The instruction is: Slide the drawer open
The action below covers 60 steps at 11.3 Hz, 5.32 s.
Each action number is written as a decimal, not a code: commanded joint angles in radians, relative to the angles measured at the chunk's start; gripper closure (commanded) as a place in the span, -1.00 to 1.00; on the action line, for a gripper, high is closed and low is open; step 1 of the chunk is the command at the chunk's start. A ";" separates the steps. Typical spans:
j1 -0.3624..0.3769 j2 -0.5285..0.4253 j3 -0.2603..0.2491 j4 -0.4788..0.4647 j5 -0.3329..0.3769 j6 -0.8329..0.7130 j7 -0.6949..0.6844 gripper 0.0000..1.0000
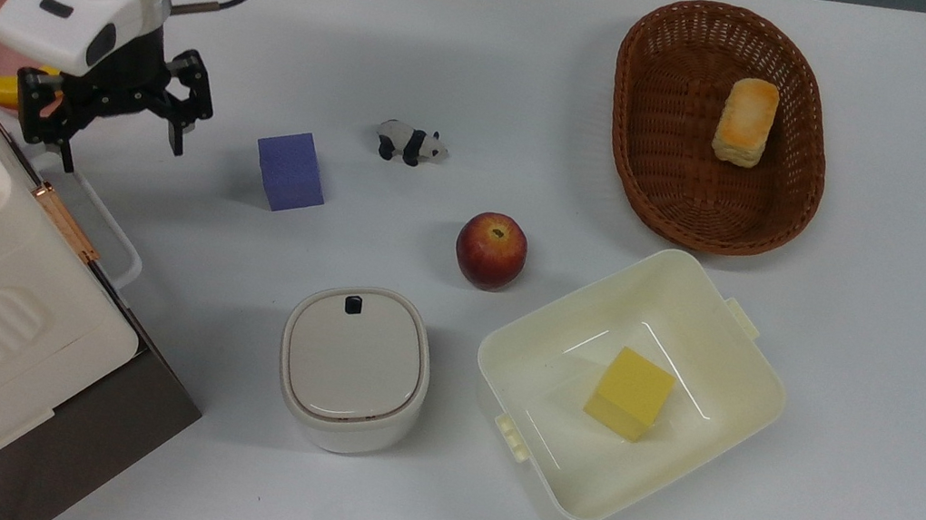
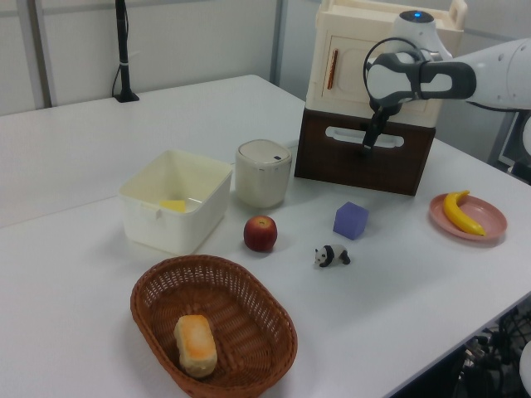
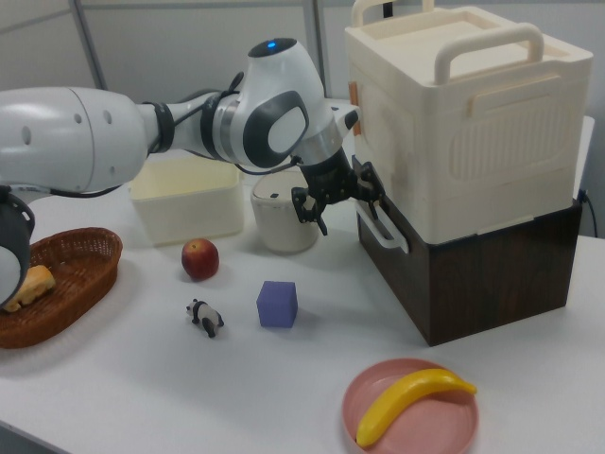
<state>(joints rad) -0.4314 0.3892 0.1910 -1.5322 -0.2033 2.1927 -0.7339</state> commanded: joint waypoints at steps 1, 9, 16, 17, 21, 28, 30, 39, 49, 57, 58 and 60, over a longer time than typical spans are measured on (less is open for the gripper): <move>0.029 0.046 -0.028 0.035 -0.057 0.042 0.028 -1.00; 0.031 0.062 -0.027 0.037 -0.079 0.045 0.031 -1.00; 0.042 0.071 -0.027 0.035 -0.104 0.045 0.033 -0.99; 0.042 0.071 -0.027 0.037 -0.104 0.044 0.033 -0.96; 0.043 0.071 -0.027 0.037 -0.104 0.044 0.033 -0.95; 0.043 0.069 -0.027 0.041 -0.102 0.042 0.056 -0.95; 0.043 0.069 -0.027 0.041 -0.102 0.042 0.060 -0.95; 0.045 0.069 -0.022 0.052 -0.102 0.033 0.073 -0.77; 0.051 0.083 -0.019 0.060 -0.171 0.038 0.163 -0.73; 0.051 0.083 -0.018 0.060 -0.171 0.036 0.168 0.02; 0.051 0.083 -0.018 0.060 -0.171 0.036 0.168 0.08; 0.051 0.083 -0.018 0.060 -0.173 0.036 0.162 0.23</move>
<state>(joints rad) -0.3966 0.4684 0.1844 -1.4777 -0.3560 2.2267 -0.5963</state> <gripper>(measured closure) 0.533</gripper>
